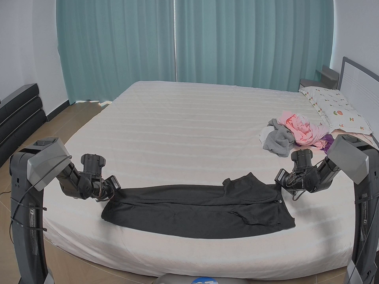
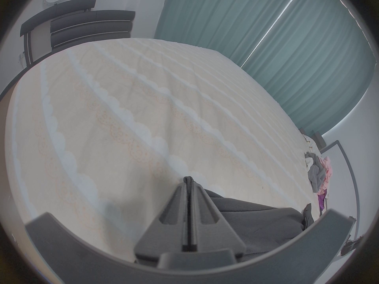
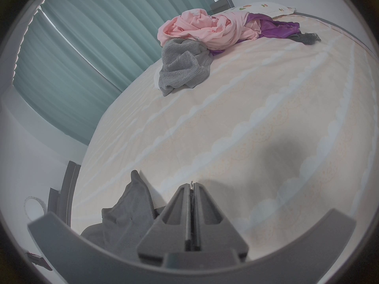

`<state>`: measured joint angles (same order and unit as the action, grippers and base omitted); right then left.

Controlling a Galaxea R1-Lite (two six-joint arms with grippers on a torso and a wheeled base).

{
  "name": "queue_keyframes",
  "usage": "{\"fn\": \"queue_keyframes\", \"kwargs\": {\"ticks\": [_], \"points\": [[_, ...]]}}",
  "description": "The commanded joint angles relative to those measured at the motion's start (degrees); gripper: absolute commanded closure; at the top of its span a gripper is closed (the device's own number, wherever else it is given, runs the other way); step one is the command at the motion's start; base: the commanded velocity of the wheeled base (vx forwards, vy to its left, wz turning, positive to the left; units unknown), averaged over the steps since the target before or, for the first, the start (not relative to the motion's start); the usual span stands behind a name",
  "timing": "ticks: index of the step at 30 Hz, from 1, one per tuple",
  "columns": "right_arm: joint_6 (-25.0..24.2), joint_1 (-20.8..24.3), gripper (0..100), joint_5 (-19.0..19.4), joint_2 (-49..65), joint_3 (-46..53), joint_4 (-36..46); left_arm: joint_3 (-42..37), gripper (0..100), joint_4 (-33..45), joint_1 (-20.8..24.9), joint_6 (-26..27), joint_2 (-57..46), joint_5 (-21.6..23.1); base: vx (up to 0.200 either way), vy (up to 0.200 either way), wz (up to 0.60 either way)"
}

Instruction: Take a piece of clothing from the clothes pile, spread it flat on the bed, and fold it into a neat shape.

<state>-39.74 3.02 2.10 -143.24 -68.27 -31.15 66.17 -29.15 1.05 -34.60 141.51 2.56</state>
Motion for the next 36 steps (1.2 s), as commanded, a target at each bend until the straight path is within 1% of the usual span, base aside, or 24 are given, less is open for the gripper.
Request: {"fn": "queue_keyframes", "kwargs": {"ticks": [1, 2, 3, 6, 9, 10, 11, 12, 13, 15, 19, 23, 24, 26, 28, 31, 34, 36], "points": [[-0.07, -0.03, 100, 0.10, -0.11, 0.24, -0.23, 0.01, 100, 0.14, 0.01, -0.03, 0.08, -0.01, 0.000, 0.000, 0.00], [-0.16, -0.03, 100, 0.36, 0.07, 0.50, -0.23, -0.08, 100, 0.32, 0.01, -0.12, 0.00, -0.01, 0.000, 0.000, 0.00], [-0.25, -0.03, 0, 0.54, 0.24, 0.77, -0.32, -0.08, 0, 0.50, 0.01, -0.21, -0.09, -0.01, 0.000, 0.000, 0.00], [-0.34, 0.05, 0, 1.07, 1.38, 1.47, -0.58, -0.08, 0, 0.67, 0.01, -0.38, -0.44, 0.16, 0.000, 0.000, 0.00], [-0.25, 0.14, 0, 2.39, 3.32, 2.53, -0.76, -0.08, 0, 0.67, -0.08, -1.97, -1.41, 0.25, 0.000, 0.000, 0.00], [-0.51, 0.23, 0, 3.26, 5.51, 3.67, -1.20, -0.08, 0, 0.67, -0.43, -4.69, -3.26, 0.69, 0.000, 0.000, 0.00], [-0.60, 0.32, 0, 3.35, 5.87, 3.84, -1.20, -0.08, 0, 0.67, -0.43, -5.13, -3.70, 0.78, 0.000, 0.000, 0.00], [-1.04, 0.58, 0, 3.44, 8.06, 5.07, -1.46, -0.52, 0, 0.76, -0.87, -7.50, -6.16, 1.13, 0.000, 0.000, 0.00], [-1.13, 0.58, 0, 3.44, 8.24, 5.25, -1.46, -0.60, 0, 0.76, -0.96, -7.59, -6.42, 1.13, 0.000, 0.000, 0.00], [-1.48, 1.02, 0, 3.44, 12.02, 8.68, -1.46, -2.98, 0, 1.37, -1.66, -8.65, -10.46, 1.22, 0.000, 0.000, 0.00], [-2.36, 2.51, 0, 3.44, 15.97, 16.15, -2.34, -8.60, 0, 1.11, -1.49, -8.73, -13.72, 1.83, 0.000, 0.000, 0.00], [-5.26, 4.27, 0, 2.74, 18.08, 25.38, -10.16, -15.63, 0, 1.02, -0.78, -9.79, -17.06, 3.77, 0.000, 0.000, 0.00], [-5.26, 4.27, 0, 2.74, 18.08, 25.38, -10.16, -15.63, 0, 1.02, -0.78, -9.79, -17.06, 3.77, 0.000, 0.000, 0.00], [-7.54, 5.59, 0, 1.42, 19.23, 31.00, -16.23, -19.24, 0, 0.85, 0.62, -11.90, -18.73, 4.30, 0.000, 0.000, 0.00], [-9.30, 6.29, 0, 1.33, 20.46, 34.08, -18.77, -20.56, 0, 0.93, 1.06, -14.27, -19.96, 4.30, 0.000, 0.000, 0.00], [-10.62, 7.17, 0, 1.16, 21.51, 36.45, -20.09, -21.61, 0, 1.02, 1.94, -15.68, -20.57, 4.30, -0.200, 0.000, 0.00], [-13.43, 7.96, 0, 1.07, 22.21, 39.00, -22.55, -24.25, 0, 0.93, 3.35, -16.12, -20.83, 4.30, -0.200, 0.000, 0.00], [-14.93, 7.96, 0, 1.07, 21.69, 39.35, -23.43, -24.60, 0, 0.93, 4.23, -16.03, -20.22, 3.50, 0.000, 0.000, 0.00]]}}
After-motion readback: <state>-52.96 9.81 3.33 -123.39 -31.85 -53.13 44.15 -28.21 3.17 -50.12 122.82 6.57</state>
